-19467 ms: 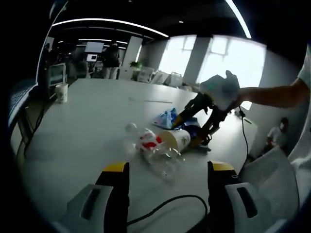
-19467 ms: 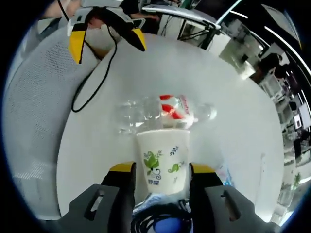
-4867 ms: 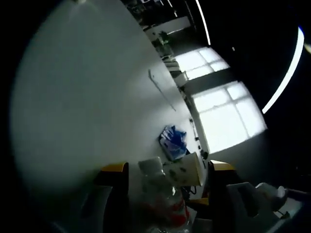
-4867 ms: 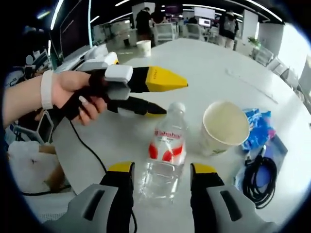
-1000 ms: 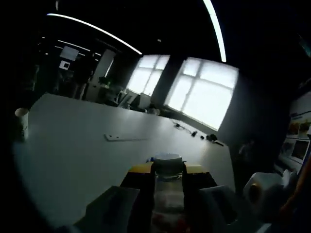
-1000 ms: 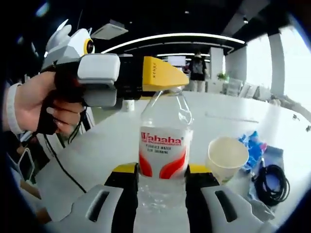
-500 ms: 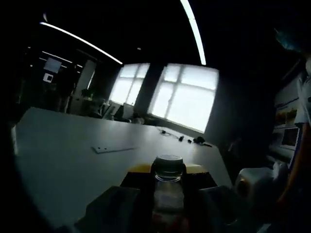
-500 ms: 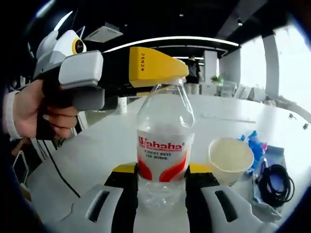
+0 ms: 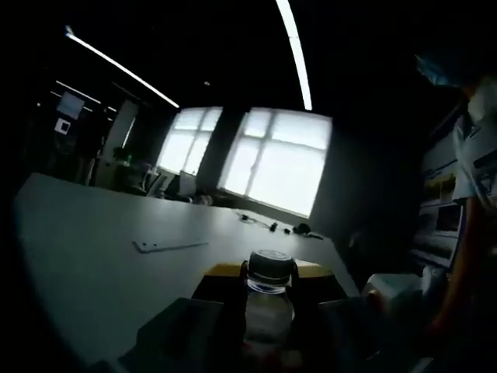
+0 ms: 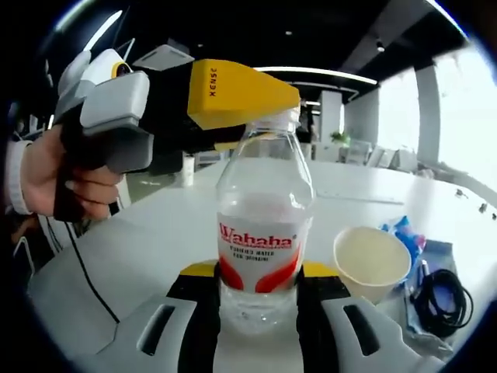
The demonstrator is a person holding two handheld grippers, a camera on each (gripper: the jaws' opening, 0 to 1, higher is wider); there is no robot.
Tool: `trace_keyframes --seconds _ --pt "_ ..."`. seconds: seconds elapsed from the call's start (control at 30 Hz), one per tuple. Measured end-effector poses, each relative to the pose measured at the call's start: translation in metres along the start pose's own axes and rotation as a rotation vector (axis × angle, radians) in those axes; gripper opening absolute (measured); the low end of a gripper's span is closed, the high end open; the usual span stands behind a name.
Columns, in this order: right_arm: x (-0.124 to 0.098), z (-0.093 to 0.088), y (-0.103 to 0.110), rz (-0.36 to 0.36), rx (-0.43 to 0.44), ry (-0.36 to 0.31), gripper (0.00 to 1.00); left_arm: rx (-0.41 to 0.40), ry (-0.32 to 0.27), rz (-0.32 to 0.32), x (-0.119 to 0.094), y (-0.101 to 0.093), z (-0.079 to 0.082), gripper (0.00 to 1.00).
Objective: Arrange the tabletop items into an orderly group along one side of the table until the central work area is clear of visible clutter.
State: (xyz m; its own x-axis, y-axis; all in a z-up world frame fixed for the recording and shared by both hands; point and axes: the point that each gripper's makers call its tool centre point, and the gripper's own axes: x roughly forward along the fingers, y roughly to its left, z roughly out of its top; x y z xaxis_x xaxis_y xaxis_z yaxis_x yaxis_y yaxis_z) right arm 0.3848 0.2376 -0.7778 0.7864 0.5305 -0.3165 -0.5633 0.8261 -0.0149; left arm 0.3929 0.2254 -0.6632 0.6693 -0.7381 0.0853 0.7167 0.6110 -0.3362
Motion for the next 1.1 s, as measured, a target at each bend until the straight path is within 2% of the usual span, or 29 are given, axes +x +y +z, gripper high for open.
trace_keyframes --seconds 0.5,1.1 --pt "0.0039 0.0014 -0.0078 -0.045 -0.006 -0.019 0.34 -0.034 -0.03 -0.062 0.004 -0.0045 0.0012 0.18" --pt "0.0017 0.0011 -0.0112 -0.076 -0.001 -0.029 0.36 -0.047 -0.038 -0.085 0.0059 -0.0059 0.0005 0.19"
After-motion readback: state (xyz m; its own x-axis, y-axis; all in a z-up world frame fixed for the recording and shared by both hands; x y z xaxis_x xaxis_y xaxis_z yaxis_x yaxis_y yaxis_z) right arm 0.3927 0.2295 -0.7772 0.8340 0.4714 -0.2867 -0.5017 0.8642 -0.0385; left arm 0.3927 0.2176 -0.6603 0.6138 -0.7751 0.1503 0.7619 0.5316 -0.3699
